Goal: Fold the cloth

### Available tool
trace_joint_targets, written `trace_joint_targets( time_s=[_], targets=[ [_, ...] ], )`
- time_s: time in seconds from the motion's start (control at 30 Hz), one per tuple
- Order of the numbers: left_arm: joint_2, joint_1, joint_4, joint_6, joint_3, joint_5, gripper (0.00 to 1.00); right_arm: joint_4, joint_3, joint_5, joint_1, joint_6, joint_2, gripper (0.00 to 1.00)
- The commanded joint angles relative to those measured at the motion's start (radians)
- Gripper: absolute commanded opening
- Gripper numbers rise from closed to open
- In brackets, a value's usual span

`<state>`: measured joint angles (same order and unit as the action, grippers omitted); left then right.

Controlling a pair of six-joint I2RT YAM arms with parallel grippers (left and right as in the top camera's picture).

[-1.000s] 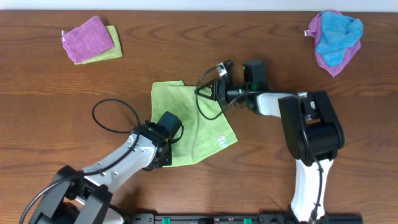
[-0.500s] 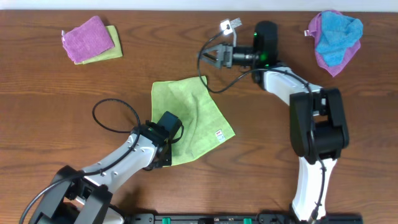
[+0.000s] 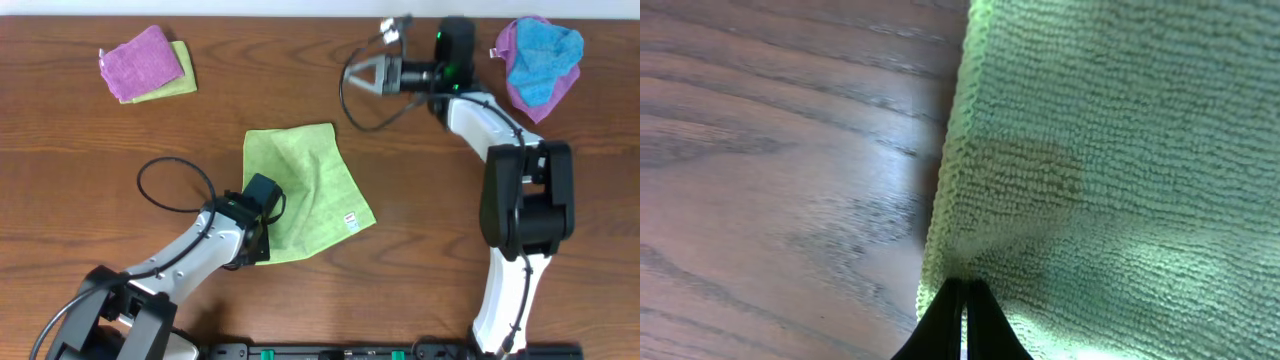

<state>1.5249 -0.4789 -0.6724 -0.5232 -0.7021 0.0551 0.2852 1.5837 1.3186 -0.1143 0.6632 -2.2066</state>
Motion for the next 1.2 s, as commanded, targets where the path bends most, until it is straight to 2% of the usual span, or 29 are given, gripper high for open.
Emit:
trace_joint_targets(
  time_s=[0.0, 0.17, 0.27, 0.4, 0.5, 0.67, 0.83, 1.17],
  targets=[
    [0.012, 0.011, -0.002, 0.008, -0.003, 0.012, 0.06, -0.08, 0.074, -0.127, 0.06, -0.037, 0.013, 0.26],
    [0.012, 0.011, -0.004, 0.008, -0.003, -0.004, 0.06, -0.649, 0.156, -0.417, 0.111, -0.412, 0.013, 0.25],
    [0.012, 0.011, -0.005, 0.012, -0.003, -0.004, 0.06, -0.875, 0.225, -0.489, 0.077, -0.562, 0.014, 0.22],
    [0.012, 0.011, -0.004, 0.011, -0.003, -0.014, 0.06, -1.207, 0.33, -0.687, -0.027, -0.776, 0.041, 0.03],
    [0.012, 0.011, 0.005, 0.008, -0.003, -0.026, 0.06, -1.329, 0.347, -0.811, -0.101, -0.848, 0.082, 0.02],
    [0.012, 0.011, 0.027, -0.011, -0.003, -0.026, 0.06, -1.425, 0.346, -0.916, -0.171, -0.885, 0.111, 0.02],
    [0.012, 0.011, 0.03, -0.012, -0.003, -0.026, 0.06, -1.435, 0.28, -0.931, -0.188, -0.886, 0.135, 0.02],
    [0.012, 0.011, 0.03, -0.012, -0.003, -0.026, 0.06, -1.17, -0.189, -0.926, -0.197, -0.859, 0.391, 0.02]
  ],
)
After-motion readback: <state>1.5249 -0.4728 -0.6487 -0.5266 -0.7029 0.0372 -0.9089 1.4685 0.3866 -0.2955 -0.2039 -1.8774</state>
